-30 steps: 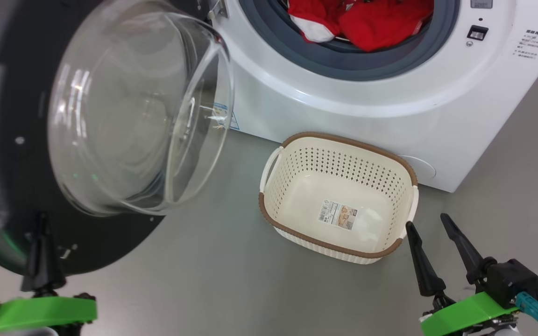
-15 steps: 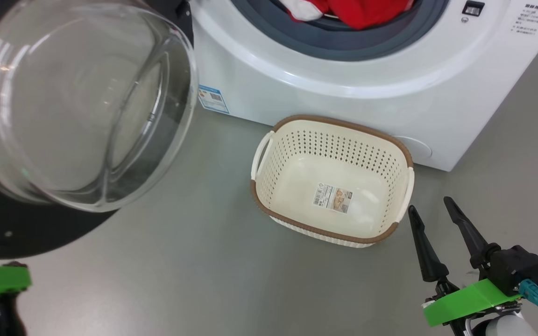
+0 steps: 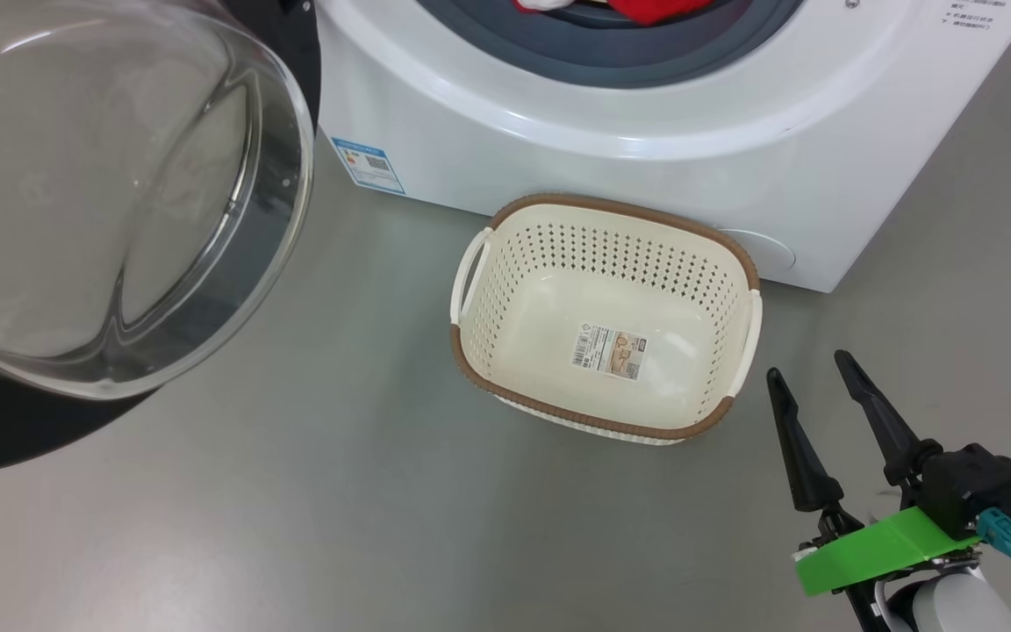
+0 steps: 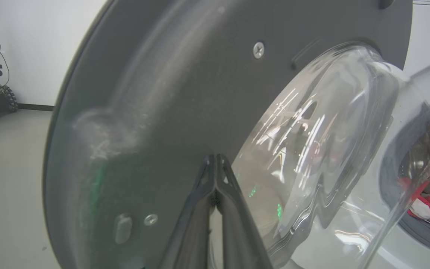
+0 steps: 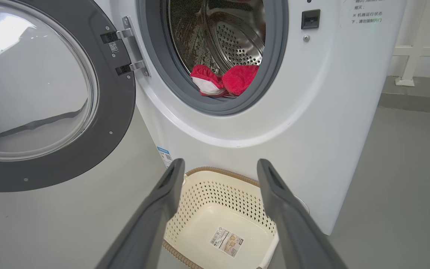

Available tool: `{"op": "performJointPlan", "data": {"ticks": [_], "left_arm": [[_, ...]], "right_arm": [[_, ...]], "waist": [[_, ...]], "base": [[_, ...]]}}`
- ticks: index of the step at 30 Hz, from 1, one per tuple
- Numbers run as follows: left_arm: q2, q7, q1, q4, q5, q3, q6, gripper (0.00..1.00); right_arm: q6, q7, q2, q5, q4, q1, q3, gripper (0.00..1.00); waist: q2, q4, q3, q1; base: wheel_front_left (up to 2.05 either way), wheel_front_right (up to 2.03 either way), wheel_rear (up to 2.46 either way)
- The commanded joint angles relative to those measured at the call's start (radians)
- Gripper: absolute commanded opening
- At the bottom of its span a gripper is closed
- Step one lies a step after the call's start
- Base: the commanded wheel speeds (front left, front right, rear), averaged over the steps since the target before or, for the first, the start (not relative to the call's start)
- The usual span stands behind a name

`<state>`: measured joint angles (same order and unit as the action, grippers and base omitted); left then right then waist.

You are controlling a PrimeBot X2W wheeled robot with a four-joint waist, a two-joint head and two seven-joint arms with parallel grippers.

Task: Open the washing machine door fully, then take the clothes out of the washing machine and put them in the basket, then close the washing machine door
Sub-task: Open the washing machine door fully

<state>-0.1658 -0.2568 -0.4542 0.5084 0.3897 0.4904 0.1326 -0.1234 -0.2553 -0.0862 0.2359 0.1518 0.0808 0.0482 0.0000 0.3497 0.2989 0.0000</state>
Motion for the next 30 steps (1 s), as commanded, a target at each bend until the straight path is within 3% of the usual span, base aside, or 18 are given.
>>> {"op": "performJointPlan", "data": {"ticks": [1,12,19,28,29,30], "left_arm": [[-0.069,-0.005,-0.020,-0.013,0.004,0.033,-0.002,0.00],[-0.057,-0.005,0.035,-0.018,-0.001,-0.006,-0.002,0.00],[-0.008,-0.005,0.135,-0.083,0.009,-0.026,-0.002,0.00],[0.035,-0.005,0.270,-0.192,0.025,-0.150,-0.002,0.00],[0.036,-0.005,0.281,-0.205,0.027,-0.167,-0.002,0.07],[0.036,-0.005,0.292,-0.217,0.029,-0.183,-0.002,0.22]], "right_arm": [[-0.007,-0.006,0.000,-0.009,-0.022,0.026,0.031,1.00],[-0.007,-0.006,0.007,0.000,-0.016,0.016,0.038,1.00],[-0.007,-0.006,0.014,0.017,-0.007,-0.004,0.043,1.00],[-0.007,-0.006,0.021,0.027,-0.007,-0.025,0.036,1.00],[-0.007,-0.006,0.022,0.028,-0.008,-0.026,0.035,1.00],[-0.007,-0.006,0.023,0.028,-0.008,-0.027,0.034,1.00]], "waist": [[0.0000,-0.002,-0.003,0.0000],[0.0000,-0.009,-0.043,0.0000],[0.0000,-0.022,-0.086,0.0000],[0.0000,-0.036,-0.113,0.0000],[0.0000,-0.038,-0.115,0.0000],[0.0000,-0.042,-0.116,0.0000]], "base": [[0.00,0.00,0.00],[0.00,0.00,0.00],[0.00,0.00,0.00],[0.00,0.00,0.00],[0.00,0.00,0.00],[0.00,0.00,0.00]]}}
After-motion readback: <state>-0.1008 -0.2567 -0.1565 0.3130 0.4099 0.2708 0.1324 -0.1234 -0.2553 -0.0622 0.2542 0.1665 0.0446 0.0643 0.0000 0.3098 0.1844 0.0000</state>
